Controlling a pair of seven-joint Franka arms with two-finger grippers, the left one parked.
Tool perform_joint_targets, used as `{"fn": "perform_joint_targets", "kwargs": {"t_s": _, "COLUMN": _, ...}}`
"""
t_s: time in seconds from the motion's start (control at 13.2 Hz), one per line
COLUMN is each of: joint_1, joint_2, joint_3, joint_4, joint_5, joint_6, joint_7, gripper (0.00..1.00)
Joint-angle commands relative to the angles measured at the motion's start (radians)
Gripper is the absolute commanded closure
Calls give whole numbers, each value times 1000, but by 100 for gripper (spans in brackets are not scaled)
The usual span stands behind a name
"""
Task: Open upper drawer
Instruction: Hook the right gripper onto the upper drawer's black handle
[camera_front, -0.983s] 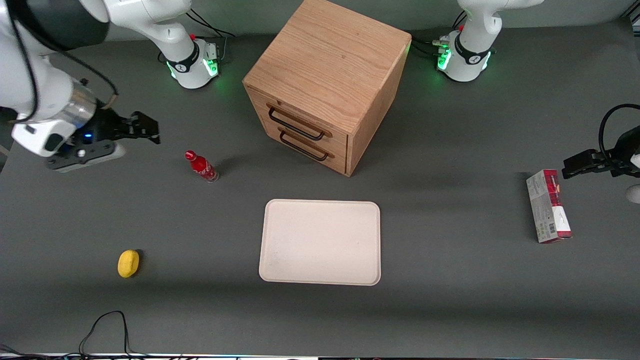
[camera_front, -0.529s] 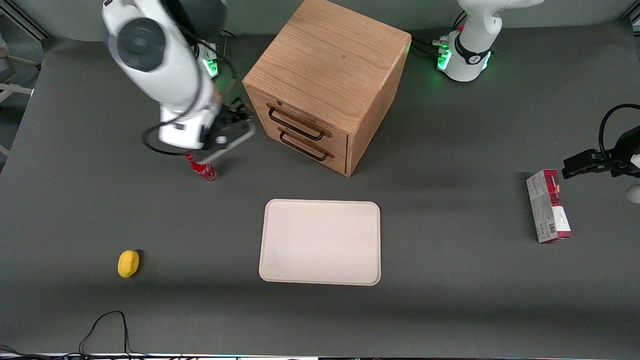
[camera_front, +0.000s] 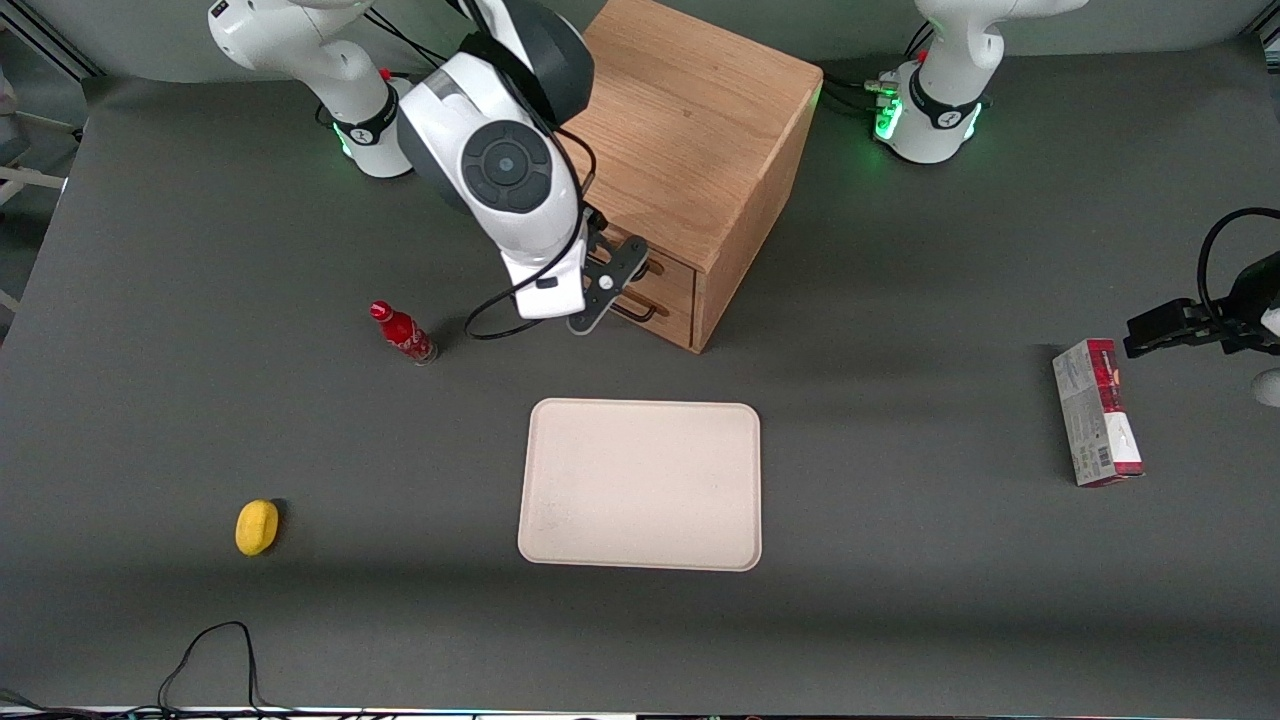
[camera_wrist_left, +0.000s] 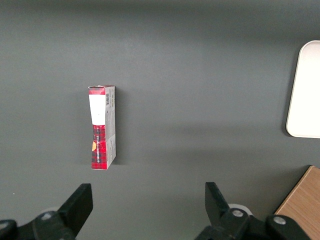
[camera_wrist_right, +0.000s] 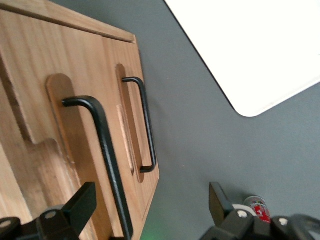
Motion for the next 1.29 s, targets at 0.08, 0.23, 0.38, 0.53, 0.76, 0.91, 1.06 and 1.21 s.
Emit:
{"fn": "perform_joint_targets", "kwargs": {"t_s": 0.08, "joint_1": 22, "joint_2": 22, "joint_3": -6, "joint_4": -10, "joint_5": 19, "joint_6": -8, "joint_7": -38, "gripper": 0}}
{"fn": "perform_joint_targets", "kwargs": {"t_s": 0.23, "joint_1": 22, "joint_2": 17, "joint_3": -6, "joint_4": -35, "joint_5": 20, "joint_6": -14, "joint_7": -46, "gripper": 0}}
{"fn": "perform_joint_targets", "kwargs": {"t_s": 0.38, "joint_1": 22, "joint_2": 10, "joint_3": -6, "joint_4": -52, "joint_5": 20, "joint_6": -14, "joint_7": -77, "gripper": 0}}
{"fn": "perform_joint_targets", "kwargs": {"t_s": 0.53, "joint_1": 22, "joint_2": 10, "joint_3": -6, "joint_4": -67, "joint_5": 19, "joint_6": -10, "joint_7": -83, "gripper": 0}}
{"fn": "perform_joint_targets", "kwargs": {"t_s": 0.76, "joint_1": 12, "joint_2": 11, "joint_3": -15, "joint_4": -67, "joint_5": 19, "joint_6": -8, "joint_7": -110, "gripper": 0}}
{"fn": "perform_joint_targets", "kwargs": {"t_s": 0.91, "joint_1": 5, "joint_2": 16, "joint_3": -17, "joint_4": -67, "joint_5": 19, "joint_6": -5, "joint_7": -127, "gripper": 0}}
{"fn": "perform_joint_targets", "kwargs": {"t_s": 1.06, "joint_1": 3, "joint_2": 19, "joint_3": -17, "joint_4": -76, "joint_5": 19, "joint_6": 0, "joint_7": -126, "gripper": 0}}
{"fn": "perform_joint_targets", "kwargs": {"t_s": 1.21, "joint_1": 3, "joint_2": 17, "joint_3": -17, "joint_4": -99, "joint_5": 19, "joint_6": 27, "joint_7": -127, "gripper": 0}}
